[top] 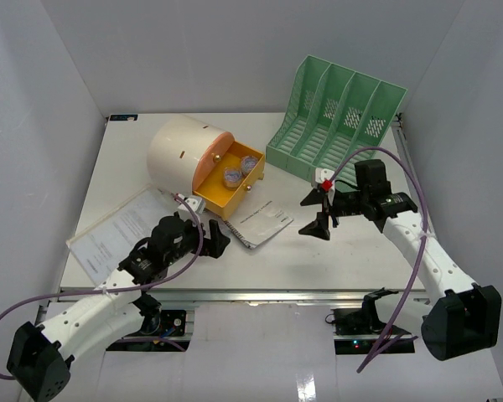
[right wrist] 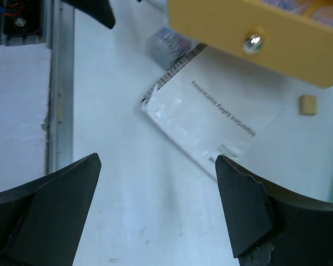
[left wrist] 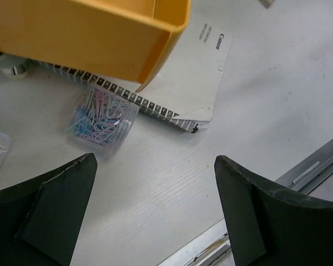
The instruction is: Organize the desk
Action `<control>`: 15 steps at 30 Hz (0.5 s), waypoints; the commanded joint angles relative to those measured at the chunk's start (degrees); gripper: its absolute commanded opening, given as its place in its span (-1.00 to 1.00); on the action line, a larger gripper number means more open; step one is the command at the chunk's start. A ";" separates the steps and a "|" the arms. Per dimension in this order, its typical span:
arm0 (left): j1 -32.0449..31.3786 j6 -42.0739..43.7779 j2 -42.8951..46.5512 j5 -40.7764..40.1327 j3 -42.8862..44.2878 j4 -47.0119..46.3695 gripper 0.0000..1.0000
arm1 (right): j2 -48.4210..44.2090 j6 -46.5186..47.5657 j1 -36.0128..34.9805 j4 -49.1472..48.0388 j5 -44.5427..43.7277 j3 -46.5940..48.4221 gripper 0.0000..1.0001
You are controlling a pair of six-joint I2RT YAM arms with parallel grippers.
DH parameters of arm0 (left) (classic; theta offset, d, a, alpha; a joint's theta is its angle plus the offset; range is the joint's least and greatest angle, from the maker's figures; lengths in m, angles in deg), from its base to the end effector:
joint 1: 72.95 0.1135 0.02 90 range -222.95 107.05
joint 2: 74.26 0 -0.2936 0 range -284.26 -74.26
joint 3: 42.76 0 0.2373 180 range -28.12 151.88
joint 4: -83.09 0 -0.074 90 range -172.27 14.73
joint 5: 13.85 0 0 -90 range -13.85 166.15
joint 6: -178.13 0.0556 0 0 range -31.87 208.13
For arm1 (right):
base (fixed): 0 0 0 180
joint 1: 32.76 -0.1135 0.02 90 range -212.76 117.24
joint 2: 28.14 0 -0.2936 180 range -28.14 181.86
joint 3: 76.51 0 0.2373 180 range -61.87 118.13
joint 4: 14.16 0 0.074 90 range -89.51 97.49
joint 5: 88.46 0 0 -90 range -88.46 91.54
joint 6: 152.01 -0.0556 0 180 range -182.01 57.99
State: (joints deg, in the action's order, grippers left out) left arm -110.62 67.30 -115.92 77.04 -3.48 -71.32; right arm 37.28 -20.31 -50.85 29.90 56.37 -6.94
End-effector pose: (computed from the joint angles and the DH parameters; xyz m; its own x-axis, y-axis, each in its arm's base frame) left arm 0.1199 -0.0937 0.2380 -0.5681 -0.0106 -0.8229 0.4492 0.8338 -0.3209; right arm 0.1911 0.1102 0.3296 0.0601 -0.3835 -0.9216 -0.9843 0.1309 -0.1187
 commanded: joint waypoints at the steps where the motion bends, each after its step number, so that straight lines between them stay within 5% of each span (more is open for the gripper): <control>1: -0.33 0.93 -1.38 -3.51 -6.23 -15.11 0.96 | -5.85 3.48 4.07 -2.92 10.78 -5.17 0.80; 5: -0.39 8.32 -0.97 -5.35 -12.10 -28.42 0.96 | -8.10 3.82 5.00 -2.78 13.02 -6.07 0.80; 15: -0.39 23.34 -11.00 -7.64 -9.74 -33.38 0.96 | -9.89 3.57 5.08 -2.70 13.90 -6.24 0.80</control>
State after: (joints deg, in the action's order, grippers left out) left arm -110.79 82.01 -124.66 69.71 -14.10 -98.06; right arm 28.52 -17.63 -45.95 28.63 67.95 -13.03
